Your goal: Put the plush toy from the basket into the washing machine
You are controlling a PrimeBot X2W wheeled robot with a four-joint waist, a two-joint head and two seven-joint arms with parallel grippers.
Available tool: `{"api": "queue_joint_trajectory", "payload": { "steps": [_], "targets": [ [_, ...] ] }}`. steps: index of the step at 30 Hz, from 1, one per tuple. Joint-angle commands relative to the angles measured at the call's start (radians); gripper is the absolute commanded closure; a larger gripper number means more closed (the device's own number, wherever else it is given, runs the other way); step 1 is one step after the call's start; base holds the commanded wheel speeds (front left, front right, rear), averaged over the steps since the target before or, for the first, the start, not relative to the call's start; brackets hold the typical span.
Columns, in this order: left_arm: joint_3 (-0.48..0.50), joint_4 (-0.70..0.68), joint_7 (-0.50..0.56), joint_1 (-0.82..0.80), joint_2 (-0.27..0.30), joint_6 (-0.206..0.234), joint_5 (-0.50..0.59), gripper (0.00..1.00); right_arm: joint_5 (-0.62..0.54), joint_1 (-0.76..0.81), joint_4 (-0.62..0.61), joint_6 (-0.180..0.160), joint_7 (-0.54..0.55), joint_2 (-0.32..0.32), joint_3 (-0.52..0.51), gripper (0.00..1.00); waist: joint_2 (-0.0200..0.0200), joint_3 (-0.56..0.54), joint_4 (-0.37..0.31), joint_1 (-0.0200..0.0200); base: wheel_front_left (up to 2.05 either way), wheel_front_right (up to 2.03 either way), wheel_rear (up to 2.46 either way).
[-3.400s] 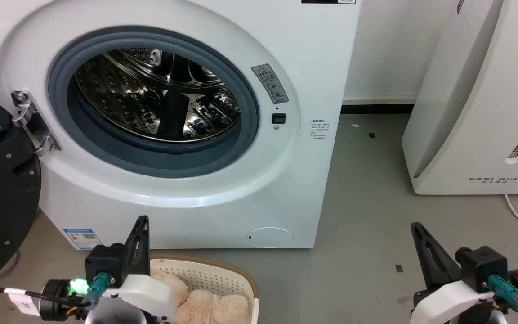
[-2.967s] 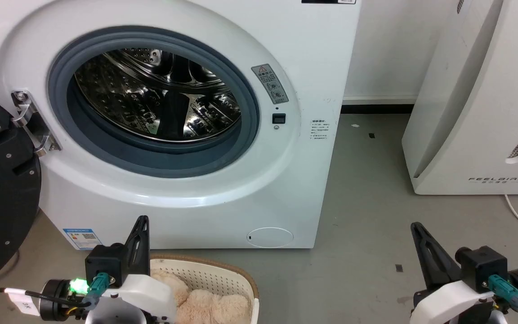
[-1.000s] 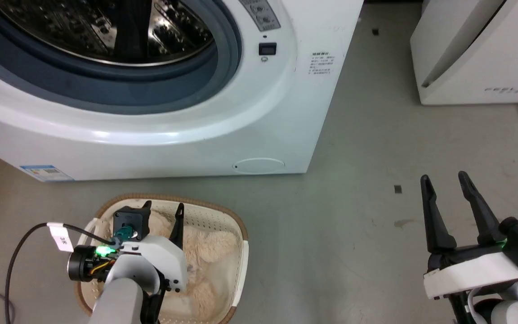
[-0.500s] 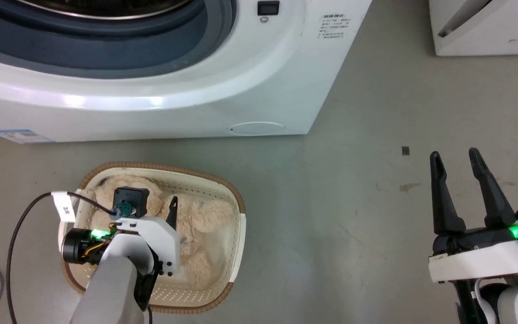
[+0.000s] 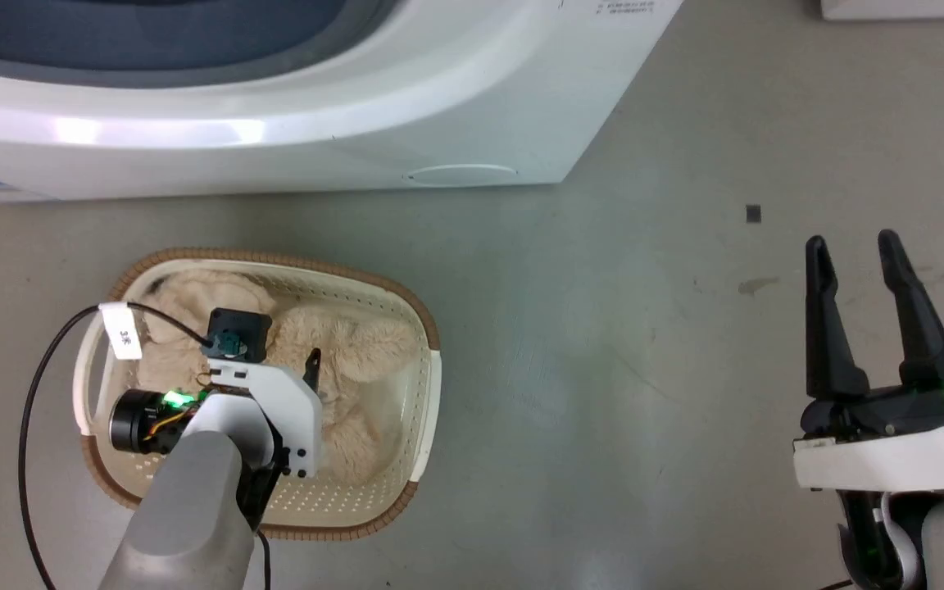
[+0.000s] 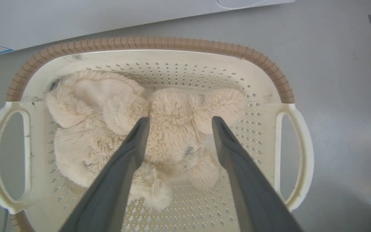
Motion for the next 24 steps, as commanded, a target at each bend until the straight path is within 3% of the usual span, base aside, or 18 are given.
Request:
{"api": "queue_joint_trajectory", "payload": {
  "steps": [1,24],
  "targets": [
    [-0.008,0.027,0.005,-0.033,0.008,-0.004,-0.007,0.0,0.012,-0.024,-0.011,0.0,-0.011,-0.001,-0.001,0.0,0.0,0.023,-0.002,-0.0001,0.0,0.0,0.0],
    [-0.106,0.264,0.024,-0.235,0.054,-0.013,-0.047,0.0,0.077,-0.088,-0.063,0.0,-0.059,-0.001,-0.001,0.0,0.0,0.222,-0.012,-0.0001,0.0,0.0,0.0]
  ]
}}
